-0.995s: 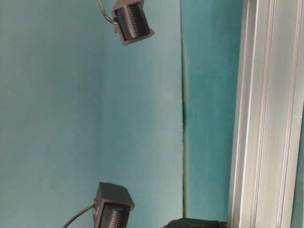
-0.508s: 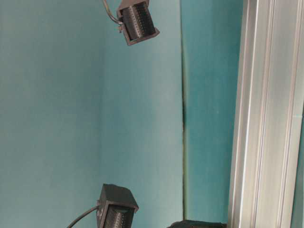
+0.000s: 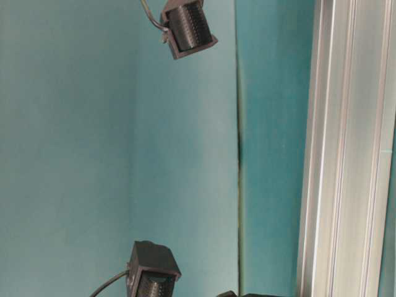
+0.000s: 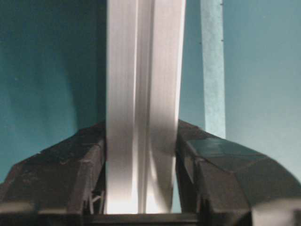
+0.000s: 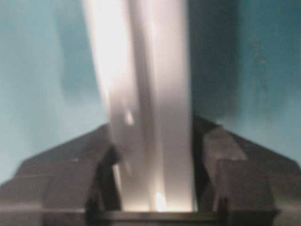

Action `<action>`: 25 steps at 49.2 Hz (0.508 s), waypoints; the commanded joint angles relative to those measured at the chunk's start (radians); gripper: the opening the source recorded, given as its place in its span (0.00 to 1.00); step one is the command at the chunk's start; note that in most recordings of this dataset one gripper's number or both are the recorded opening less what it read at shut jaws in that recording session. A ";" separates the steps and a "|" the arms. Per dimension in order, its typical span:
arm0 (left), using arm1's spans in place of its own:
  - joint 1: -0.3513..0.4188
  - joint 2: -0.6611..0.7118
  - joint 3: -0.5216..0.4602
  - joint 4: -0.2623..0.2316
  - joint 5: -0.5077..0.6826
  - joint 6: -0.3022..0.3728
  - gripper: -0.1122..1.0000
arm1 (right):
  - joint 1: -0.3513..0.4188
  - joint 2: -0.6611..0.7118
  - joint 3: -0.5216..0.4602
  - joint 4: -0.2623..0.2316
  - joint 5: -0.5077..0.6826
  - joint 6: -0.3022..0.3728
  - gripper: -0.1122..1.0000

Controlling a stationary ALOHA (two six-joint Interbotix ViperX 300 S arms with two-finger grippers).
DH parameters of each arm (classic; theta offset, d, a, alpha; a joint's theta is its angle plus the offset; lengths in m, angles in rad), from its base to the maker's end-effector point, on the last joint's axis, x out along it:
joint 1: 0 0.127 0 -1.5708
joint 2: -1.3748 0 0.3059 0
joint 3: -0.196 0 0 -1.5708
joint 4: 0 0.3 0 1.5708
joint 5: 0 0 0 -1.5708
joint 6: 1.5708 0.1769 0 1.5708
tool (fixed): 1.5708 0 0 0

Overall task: Lift the metal rail with both hands.
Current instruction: 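Lower both open grippers around the rail ends and close them, then lift the rail upward with both grippers together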

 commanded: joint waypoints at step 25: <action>-0.003 -0.002 -0.005 0.002 -0.006 0.015 0.38 | -0.005 0.006 -0.011 0.037 0.000 0.005 0.45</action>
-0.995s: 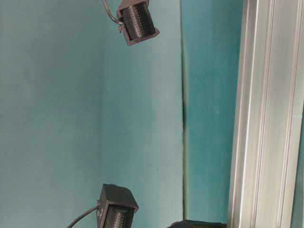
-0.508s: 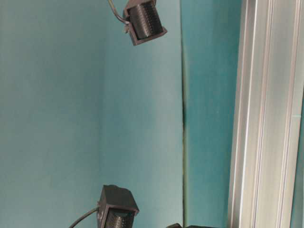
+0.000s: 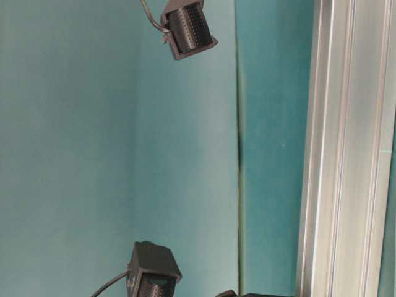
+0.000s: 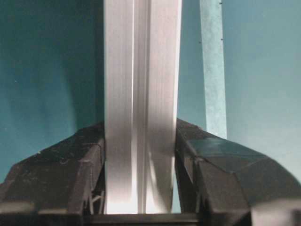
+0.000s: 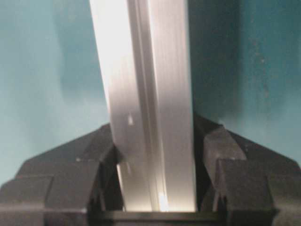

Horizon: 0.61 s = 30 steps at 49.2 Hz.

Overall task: Lift the metal rail with both hands.
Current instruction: 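Lift the rail upward with both grippers together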

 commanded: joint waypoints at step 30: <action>-0.009 -0.225 -0.150 0.002 0.365 -0.031 0.38 | -0.058 -0.230 -0.170 0.000 0.357 -0.006 0.45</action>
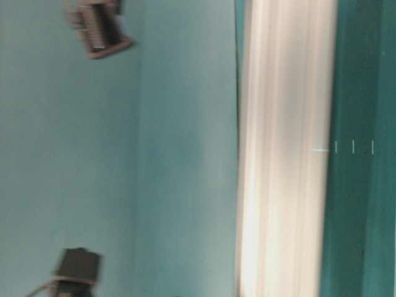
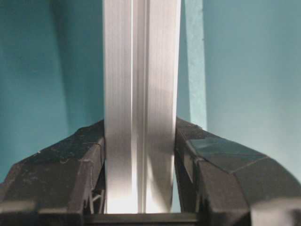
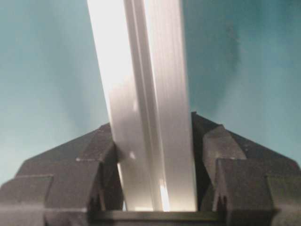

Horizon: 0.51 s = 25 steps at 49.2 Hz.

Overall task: Lift the metal rail with both hands.
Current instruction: 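Lift the rail upward with both grippers together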

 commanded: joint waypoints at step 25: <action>-0.048 -0.112 -0.399 0.002 0.502 -0.066 0.38 | -0.063 -0.169 -0.362 -0.051 0.466 0.008 0.45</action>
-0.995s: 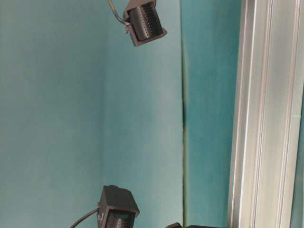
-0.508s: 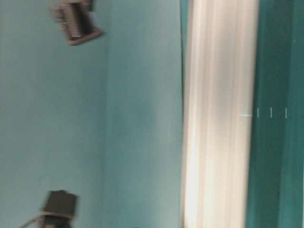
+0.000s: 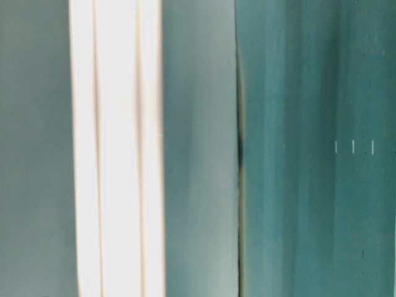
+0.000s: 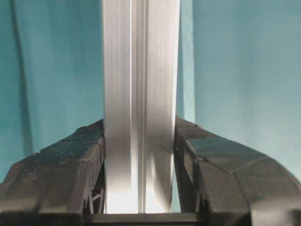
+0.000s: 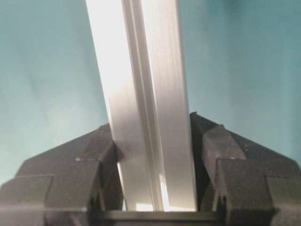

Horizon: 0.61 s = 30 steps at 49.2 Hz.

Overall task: Lift the metal rail with both hands.
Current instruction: 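Lift the rail upward with both grippers together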

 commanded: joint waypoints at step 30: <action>-0.075 0.035 -0.549 -0.002 0.437 -0.080 0.38 | -0.023 -0.006 -0.456 -0.046 0.410 0.006 0.45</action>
